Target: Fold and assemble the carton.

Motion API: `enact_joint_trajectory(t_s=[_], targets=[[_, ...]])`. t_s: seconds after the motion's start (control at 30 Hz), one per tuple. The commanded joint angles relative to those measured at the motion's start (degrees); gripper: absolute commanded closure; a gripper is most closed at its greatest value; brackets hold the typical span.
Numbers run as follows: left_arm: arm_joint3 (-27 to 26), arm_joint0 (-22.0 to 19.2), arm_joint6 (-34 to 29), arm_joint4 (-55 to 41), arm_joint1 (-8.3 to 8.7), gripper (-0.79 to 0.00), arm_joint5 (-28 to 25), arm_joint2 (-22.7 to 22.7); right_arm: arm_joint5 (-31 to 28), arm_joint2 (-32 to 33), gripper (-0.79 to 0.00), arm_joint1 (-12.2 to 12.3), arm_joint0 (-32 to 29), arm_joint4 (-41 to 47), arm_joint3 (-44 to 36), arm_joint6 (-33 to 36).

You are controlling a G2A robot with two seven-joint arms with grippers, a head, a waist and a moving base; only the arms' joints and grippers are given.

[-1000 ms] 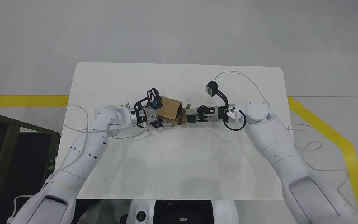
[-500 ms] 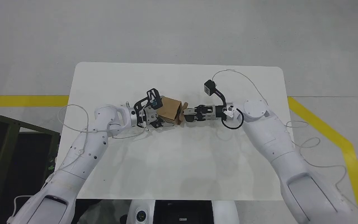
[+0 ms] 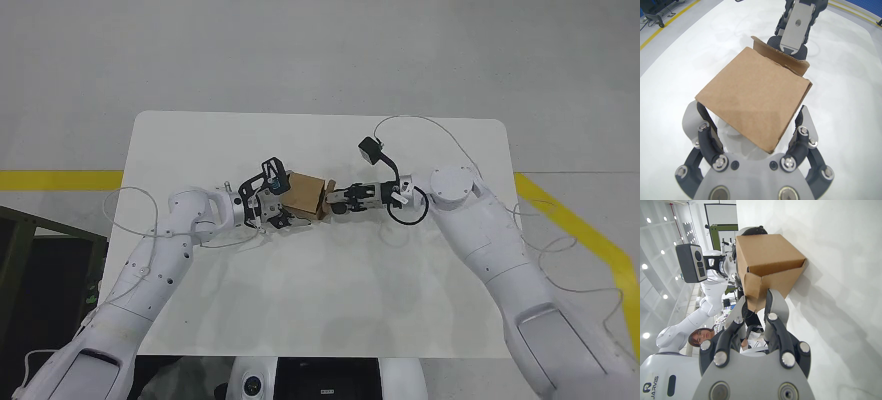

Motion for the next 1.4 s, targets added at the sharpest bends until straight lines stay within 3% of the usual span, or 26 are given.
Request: enact_joint_trajectory(t_s=[0.0,0.93,1.37], targets=[[0.0,0.0,0.1,0.1,0.01,-0.785,0.0,0.0,0.4,-0.1,-0.166,0.0,0.1,-0.7,-0.4,-0.1],[0.1,0.0,0.3,-0.1,-0.03,-0.785,-0.1,-0.2,5.3,-2.6,-0.108,-0.5,2.6,-7.8,-3.6,-0.3],[0.1,0.0,0.0,-0.1,-0.04,-0.785,-0.1,-0.2,6.2,-2.1,-0.123,-0.3,2.0,-8.5,-4.8,-0.1]])
